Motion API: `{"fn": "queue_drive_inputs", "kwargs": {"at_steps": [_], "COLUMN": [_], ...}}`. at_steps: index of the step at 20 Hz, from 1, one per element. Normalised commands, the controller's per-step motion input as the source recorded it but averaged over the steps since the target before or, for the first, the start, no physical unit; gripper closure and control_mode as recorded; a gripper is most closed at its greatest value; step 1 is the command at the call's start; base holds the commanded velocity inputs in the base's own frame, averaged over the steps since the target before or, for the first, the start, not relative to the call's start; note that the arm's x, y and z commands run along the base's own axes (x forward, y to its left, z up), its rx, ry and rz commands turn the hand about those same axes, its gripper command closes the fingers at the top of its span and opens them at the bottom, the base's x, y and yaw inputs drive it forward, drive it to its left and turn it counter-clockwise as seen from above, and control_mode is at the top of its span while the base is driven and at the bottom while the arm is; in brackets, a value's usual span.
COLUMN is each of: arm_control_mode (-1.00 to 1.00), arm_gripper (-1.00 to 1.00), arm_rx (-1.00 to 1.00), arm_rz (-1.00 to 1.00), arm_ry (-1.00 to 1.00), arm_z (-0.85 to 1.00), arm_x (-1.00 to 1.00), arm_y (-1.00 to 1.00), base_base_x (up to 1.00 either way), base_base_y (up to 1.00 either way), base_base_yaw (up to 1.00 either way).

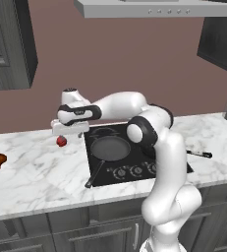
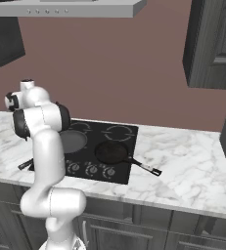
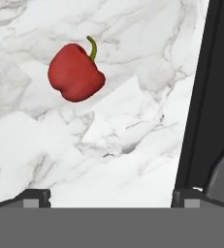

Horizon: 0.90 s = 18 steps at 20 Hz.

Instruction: Place both pans onto different burners. Then place the bell pepper and the chicken drumstick on different pans.

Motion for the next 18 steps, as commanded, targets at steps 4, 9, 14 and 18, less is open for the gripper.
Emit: {"fn": "queue_drive_inputs", "kwargs": {"at_steps": [4,9,14,18], "arm_control_mode": [-1.00,-1.00,-1.00,-1.00], "arm_gripper": [-1.00,-1.00,-1.00,-1.00], "arm_rx": [0.00,0.00,0.00,0.00], "arm_rz": [0.03,0.01,0.00,0.00], "arm_ry": [-0.01,-0.06,-0.09,-0.06], "arm_z": [-0.04,-0.04,-0.04,-0.14], "arm_x": [0.00,0.02,0.13,0.11], "arm_y": [0.09,0.01,0.00,0.00], "base_base_x": [0.00,0.00,0.00,0.00], "base_base_y": [0.00,0.00,0.00,0.00], "base_base_yaw": [0.00,0.00,0.00,0.00]}}
